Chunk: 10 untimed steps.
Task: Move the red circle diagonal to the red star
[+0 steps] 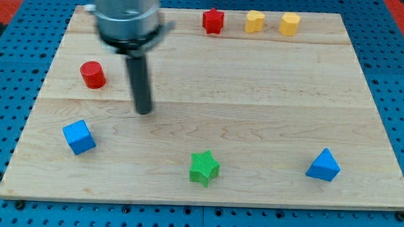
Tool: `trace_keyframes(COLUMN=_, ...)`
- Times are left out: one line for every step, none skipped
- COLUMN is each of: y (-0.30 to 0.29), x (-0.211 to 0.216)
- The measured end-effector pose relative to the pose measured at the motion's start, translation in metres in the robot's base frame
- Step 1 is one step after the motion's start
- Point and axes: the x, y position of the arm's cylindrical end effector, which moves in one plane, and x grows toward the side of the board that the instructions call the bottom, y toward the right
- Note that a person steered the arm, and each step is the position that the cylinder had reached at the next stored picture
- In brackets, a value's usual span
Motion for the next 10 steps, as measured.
trace_keyframes(y=-0.046, x=-0.002)
trace_keyframes(y=-0.098, x=-0.030)
trace_keyframes(y=-0.104, x=-0.068)
trace_keyframes(y=-0.032, x=-0.096)
trace_keyframes(y=-0.013, x=-0.101)
trace_keyframes(y=-0.023, x=-0.046)
trace_keyframes(y=-0.007, x=-0.040)
trace_keyframes(y=-0.008, x=-0.082)
trace_keyframes(y=-0.008, x=-0.106)
trace_keyframes(y=-0.006, x=-0.061)
